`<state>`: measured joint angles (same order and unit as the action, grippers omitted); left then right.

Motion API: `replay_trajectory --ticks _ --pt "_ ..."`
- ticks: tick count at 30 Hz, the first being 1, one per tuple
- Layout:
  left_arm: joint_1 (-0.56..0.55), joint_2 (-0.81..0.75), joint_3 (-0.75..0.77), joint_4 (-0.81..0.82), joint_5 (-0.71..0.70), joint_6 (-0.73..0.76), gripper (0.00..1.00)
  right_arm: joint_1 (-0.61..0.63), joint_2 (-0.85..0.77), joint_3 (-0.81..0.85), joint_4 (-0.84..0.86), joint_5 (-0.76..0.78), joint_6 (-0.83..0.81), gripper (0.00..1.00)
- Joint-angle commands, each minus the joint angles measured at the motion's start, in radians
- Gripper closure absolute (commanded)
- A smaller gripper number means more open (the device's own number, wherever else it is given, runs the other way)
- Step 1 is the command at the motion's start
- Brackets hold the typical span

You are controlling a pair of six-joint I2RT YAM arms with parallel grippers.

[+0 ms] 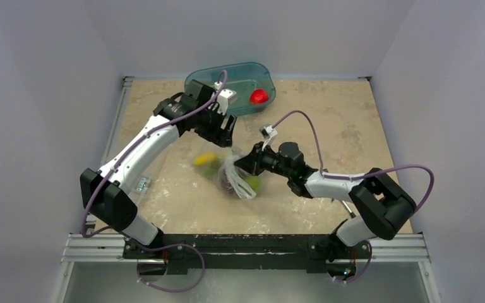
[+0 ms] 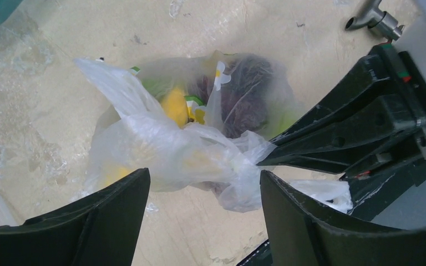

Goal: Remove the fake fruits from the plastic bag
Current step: Untie the plastic bag at the center of the board.

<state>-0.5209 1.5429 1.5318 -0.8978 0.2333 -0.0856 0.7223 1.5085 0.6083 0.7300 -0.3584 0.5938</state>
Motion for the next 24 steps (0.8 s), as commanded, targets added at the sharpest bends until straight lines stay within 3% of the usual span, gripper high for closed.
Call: replay_trajectory --ticks 1,3,9,18,24 --pt "-0.015 0.019 0.047 -0.022 0.018 0.013 0.27 0.003 -0.11 -0.084 0.143 0.156 0.062 1.0" --pt "-0.021 0.036 0.049 -0.023 0.026 0.015 0.29 0.003 -0.13 -0.094 0.143 0.178 0.067 1.0" --pt "-0.037 0.082 0.06 -0.032 0.097 0.008 0.53 0.003 -0.127 -0.082 0.12 0.172 0.071 1.0" --pt "-0.112 0.159 0.09 -0.085 0.065 0.033 0.52 0.003 -0.109 -0.096 0.145 0.155 0.086 1.0" --pt "-0.119 0.167 0.106 -0.105 -0.049 0.042 0.84 0.002 -0.129 -0.097 0.109 0.181 0.095 1.0"
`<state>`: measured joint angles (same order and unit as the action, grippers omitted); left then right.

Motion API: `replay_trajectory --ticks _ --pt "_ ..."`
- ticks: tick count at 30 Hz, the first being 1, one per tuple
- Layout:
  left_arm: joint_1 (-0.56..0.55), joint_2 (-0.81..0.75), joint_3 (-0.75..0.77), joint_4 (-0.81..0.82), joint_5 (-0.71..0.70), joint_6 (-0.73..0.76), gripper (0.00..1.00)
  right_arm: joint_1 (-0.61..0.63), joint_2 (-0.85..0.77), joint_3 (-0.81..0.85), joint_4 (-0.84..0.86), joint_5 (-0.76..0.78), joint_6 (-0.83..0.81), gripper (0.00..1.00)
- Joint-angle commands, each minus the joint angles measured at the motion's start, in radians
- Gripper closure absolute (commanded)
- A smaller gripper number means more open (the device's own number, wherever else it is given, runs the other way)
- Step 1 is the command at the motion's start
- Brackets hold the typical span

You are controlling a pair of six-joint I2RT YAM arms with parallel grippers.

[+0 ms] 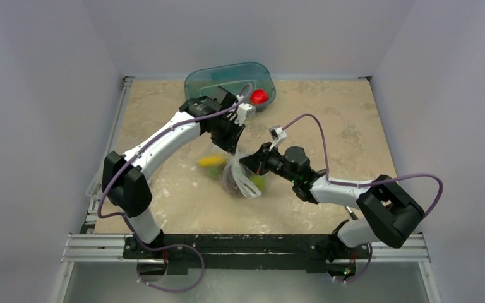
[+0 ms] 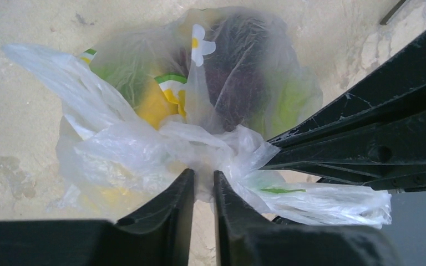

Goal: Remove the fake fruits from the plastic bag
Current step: Untie the plastic bag at the center of the board.

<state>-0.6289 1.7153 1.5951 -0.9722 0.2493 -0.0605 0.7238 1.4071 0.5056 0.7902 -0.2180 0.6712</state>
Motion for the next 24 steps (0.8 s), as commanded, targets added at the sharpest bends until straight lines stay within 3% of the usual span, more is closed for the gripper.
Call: replay_trajectory --ticks 1,3,6,8,10,14,20,24 --pt "-0.011 -0.012 0.042 -0.032 -0.095 0.02 0.88 0.001 -0.04 -0.005 0.038 0.066 0.028 1.0" --pt "-0.012 -0.031 0.035 -0.028 -0.153 0.025 0.99 0.001 -0.075 -0.052 0.024 0.141 0.084 1.0" --pt "-0.012 -0.063 0.015 -0.016 -0.242 0.039 1.0 -0.004 -0.176 -0.154 -0.06 0.375 0.283 1.0" --pt "-0.01 -0.079 0.002 -0.007 -0.287 0.05 1.0 -0.003 -0.242 -0.222 -0.059 0.45 0.353 1.0" --pt "-0.009 -0.092 -0.008 0.004 -0.289 0.056 1.0 -0.003 -0.283 -0.236 -0.045 0.46 0.298 1.0" --pt "-0.009 -0.1 -0.012 0.008 -0.267 0.057 1.0 -0.003 -0.318 -0.174 -0.188 0.46 0.198 1.0" --pt "-0.01 -0.092 -0.006 0.007 -0.231 0.056 1.0 -0.003 -0.322 -0.108 -0.242 0.33 -0.037 1.0" --pt "-0.009 -0.086 -0.001 0.004 -0.207 0.057 1.0 0.0 -0.347 -0.064 -0.309 0.312 -0.153 0.87"
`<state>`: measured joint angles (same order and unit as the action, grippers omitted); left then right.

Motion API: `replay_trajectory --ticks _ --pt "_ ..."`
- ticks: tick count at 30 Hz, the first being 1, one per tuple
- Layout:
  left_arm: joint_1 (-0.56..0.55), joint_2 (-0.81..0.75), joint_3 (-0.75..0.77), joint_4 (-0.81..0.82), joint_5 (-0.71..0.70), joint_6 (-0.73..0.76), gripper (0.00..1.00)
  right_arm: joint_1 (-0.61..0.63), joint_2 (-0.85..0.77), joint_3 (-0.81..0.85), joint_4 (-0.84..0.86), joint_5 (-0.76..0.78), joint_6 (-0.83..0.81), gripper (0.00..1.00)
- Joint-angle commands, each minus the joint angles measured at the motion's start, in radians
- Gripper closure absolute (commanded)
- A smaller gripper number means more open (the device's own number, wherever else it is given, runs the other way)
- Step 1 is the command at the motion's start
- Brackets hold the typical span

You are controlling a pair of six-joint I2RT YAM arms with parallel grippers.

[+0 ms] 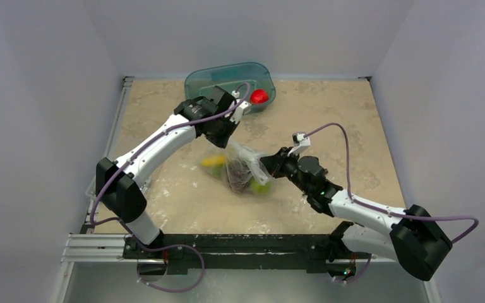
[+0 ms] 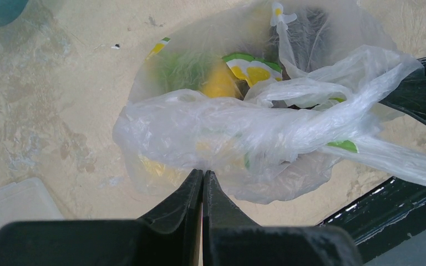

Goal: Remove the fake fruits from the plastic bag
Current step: Untie the plastic bag at the center of the board.

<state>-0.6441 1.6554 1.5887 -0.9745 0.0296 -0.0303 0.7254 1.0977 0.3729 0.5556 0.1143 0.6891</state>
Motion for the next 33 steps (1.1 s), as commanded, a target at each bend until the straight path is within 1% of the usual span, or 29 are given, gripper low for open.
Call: replay_trajectory --ticks 1,5,7,9,11,16,19,21,23,25,26,27,28,29,31,33 --pt "0.005 -0.026 0.006 0.007 0.015 0.027 1.0 -0.002 -0.045 0.084 -0.095 -0.017 -0.203 0.83" --pt "0.006 -0.019 0.011 0.008 0.025 0.026 1.0 0.004 -0.007 0.191 -0.22 -0.02 -0.309 0.66" --pt "0.005 -0.017 0.011 0.007 0.034 0.026 1.0 0.02 0.033 0.243 -0.272 -0.023 -0.35 0.61" --pt "0.006 -0.016 0.011 0.007 0.038 0.026 1.0 0.046 0.056 0.272 -0.291 0.001 -0.376 0.54" --pt "0.006 -0.014 0.011 0.009 0.037 0.026 1.0 0.065 0.073 0.28 -0.272 -0.008 -0.38 0.49" --pt "0.005 -0.009 0.011 0.008 0.035 0.026 1.0 0.112 0.138 0.303 -0.225 -0.063 -0.373 0.46" --pt "0.005 -0.009 0.011 0.008 0.033 0.024 1.0 0.134 0.175 0.317 -0.215 -0.061 -0.37 0.42" --pt "0.005 -0.009 0.014 0.009 0.03 0.024 1.0 0.137 0.191 0.327 -0.223 -0.017 -0.357 0.42" --pt "0.006 -0.012 0.014 0.008 0.017 0.02 1.0 0.137 0.194 0.33 -0.253 0.076 -0.305 0.44" --pt "0.006 -0.017 0.014 0.008 -0.007 0.013 1.0 0.137 0.176 0.307 -0.255 0.122 -0.219 0.51" --pt "0.006 -0.02 0.013 0.009 -0.022 0.009 1.0 0.137 0.153 0.281 -0.244 0.163 -0.175 0.58" --pt "0.006 -0.026 0.011 0.012 -0.04 0.005 1.0 0.137 0.123 0.244 -0.228 0.202 -0.127 0.71" --pt "0.006 -0.032 0.006 0.017 -0.07 -0.002 1.0 0.136 0.088 0.2 -0.207 0.245 -0.072 0.9" --pt "0.006 -0.04 0.0 0.027 -0.092 -0.01 1.0 0.135 0.045 0.151 -0.185 0.286 -0.003 1.0" --pt "0.009 -0.06 -0.018 0.047 -0.122 -0.021 1.0 0.134 -0.041 0.037 -0.134 0.359 0.133 1.0" --pt "0.014 -0.078 -0.032 0.06 -0.133 -0.028 1.0 0.132 -0.124 -0.09 -0.029 0.379 0.215 1.0"
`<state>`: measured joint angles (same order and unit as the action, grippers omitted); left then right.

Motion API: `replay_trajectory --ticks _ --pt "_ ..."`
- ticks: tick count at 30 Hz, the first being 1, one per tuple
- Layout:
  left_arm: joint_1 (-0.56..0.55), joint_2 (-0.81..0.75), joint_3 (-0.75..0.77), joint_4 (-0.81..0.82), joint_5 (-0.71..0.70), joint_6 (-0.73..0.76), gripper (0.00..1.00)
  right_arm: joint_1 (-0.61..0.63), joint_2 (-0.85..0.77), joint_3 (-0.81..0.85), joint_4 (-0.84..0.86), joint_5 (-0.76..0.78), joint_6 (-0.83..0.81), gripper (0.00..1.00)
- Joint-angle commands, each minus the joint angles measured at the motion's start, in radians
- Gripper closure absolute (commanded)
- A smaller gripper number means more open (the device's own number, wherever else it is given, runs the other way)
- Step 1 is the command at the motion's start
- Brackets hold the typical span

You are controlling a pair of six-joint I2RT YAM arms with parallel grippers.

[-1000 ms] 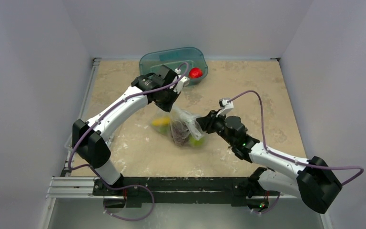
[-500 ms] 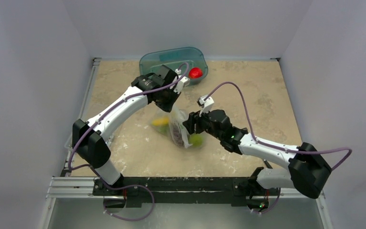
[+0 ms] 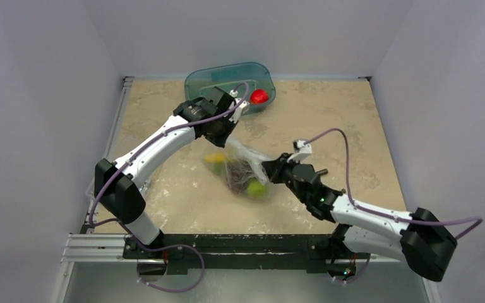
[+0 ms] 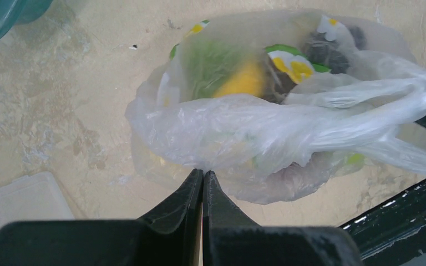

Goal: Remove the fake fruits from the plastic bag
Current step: Untie the plastic bag at the center of the board.

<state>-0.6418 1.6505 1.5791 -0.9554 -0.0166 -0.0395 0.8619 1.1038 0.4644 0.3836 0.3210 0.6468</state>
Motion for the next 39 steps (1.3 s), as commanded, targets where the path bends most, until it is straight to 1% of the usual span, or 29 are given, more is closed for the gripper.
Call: replay_trajectory --ticks 1,3,5,9,10,14,16,18,21,25,27,31,35,39 --pt "0.015 -0.077 -0.023 0.043 -0.092 -0.02 1.0 -0.004 -0.15 -0.221 0.194 0.17 0.265 1.0" --pt "0.017 -0.083 -0.025 0.042 -0.1 -0.019 1.0 -0.005 -0.167 -0.238 0.199 0.181 0.259 1.0" --pt "0.019 -0.085 -0.023 0.045 -0.096 -0.019 1.0 -0.006 -0.158 -0.207 0.146 0.189 0.234 1.0" --pt "0.018 -0.097 -0.012 0.056 0.02 0.002 1.0 -0.006 -0.101 -0.125 0.086 0.133 0.155 1.0" --pt "0.018 -0.101 -0.012 0.059 0.054 0.009 0.97 -0.006 -0.088 -0.113 0.082 0.121 0.145 1.0" --pt "0.014 -0.144 -0.044 0.11 0.116 0.026 0.55 -0.006 -0.06 -0.095 0.095 0.089 0.126 1.0" --pt "0.01 -0.171 -0.073 0.15 0.113 0.023 0.4 -0.006 -0.054 -0.099 0.119 0.072 0.114 1.0" --pt "0.0 -0.187 -0.091 0.179 0.118 0.024 0.32 -0.006 -0.048 -0.099 0.132 0.06 0.098 1.0" --pt "-0.027 -0.203 -0.12 0.227 0.058 0.015 0.26 -0.006 -0.03 -0.091 0.152 0.029 0.086 1.0" --pt "-0.077 -0.17 -0.128 0.234 -0.118 0.026 0.24 -0.006 -0.014 -0.084 0.183 -0.011 0.072 1.0" --pt "-0.087 -0.152 -0.125 0.233 -0.149 0.019 0.23 -0.006 -0.008 -0.084 0.188 -0.021 0.07 1.0" --pt "-0.11 -0.126 -0.127 0.234 -0.176 0.033 0.23 -0.006 -0.005 -0.087 0.202 -0.035 0.07 1.0" --pt "-0.122 -0.086 -0.11 0.211 -0.171 0.062 0.33 -0.006 -0.012 -0.094 0.218 -0.057 0.064 1.0" --pt "-0.122 -0.03 -0.083 0.178 -0.161 0.059 0.33 -0.006 -0.019 -0.098 0.234 -0.094 0.047 1.0"
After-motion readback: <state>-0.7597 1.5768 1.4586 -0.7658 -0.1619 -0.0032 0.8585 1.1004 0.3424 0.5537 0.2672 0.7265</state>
